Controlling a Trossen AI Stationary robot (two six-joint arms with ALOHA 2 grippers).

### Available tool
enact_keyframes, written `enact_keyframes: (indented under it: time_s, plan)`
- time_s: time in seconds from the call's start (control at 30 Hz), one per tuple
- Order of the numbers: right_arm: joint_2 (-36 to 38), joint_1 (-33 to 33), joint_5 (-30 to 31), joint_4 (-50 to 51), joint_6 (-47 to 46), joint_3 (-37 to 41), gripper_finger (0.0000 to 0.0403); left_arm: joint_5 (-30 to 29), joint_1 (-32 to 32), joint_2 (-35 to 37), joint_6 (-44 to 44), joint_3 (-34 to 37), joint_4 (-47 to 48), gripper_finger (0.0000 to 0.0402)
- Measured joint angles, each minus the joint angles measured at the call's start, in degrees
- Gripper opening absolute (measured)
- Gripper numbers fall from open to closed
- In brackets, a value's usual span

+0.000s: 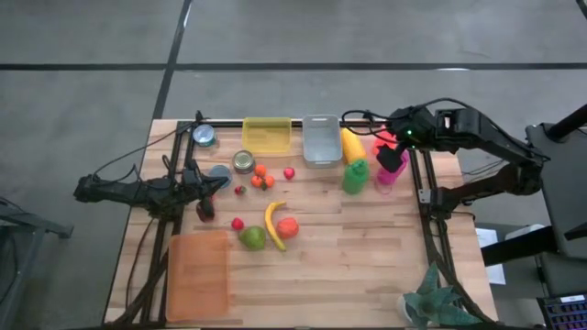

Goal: Pick & Place Food Item
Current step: Put the orange tumbler into the orange bin

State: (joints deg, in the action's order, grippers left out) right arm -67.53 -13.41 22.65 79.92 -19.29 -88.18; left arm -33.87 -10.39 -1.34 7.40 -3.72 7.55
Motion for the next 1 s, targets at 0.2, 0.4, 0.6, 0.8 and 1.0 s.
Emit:
enact_keyframes:
  time_s: [0.2, 0.4, 0.6, 0.8, 1.0]
  plan:
    - [-0.1, 0.0, 3.1, -1.8, 0.2, 0.4, 0.0361, 0.0, 0.0, 0.0, 0.0, 0.0, 0.0, 0.0]
    - [-0.2, 0.0, 5.8, -2.0, -0.1, 0.4, 0.0361, 0.0, 0.0, 0.0, 0.0, 0.0, 0.0, 0.0]
    - [-0.5, 0.0, 6.0, 0.5, -4.7, 0.4, 0.0361, 0.0, 0.0, 0.0, 0.0, 0.0, 0.0, 0.0]
    - [-0.6, 0.0, 9.3, 4.6, -13.6, 0.6, 0.0361, 0.0, 0.0, 0.0, 0.0, 0.0, 0.0, 0.0]
    - [-0.6, 0.0, 10.1, 5.6, -14.2, 0.6, 0.0361, 0.0, 0.0, 0.0, 0.0, 0.0, 0.0, 0.0]
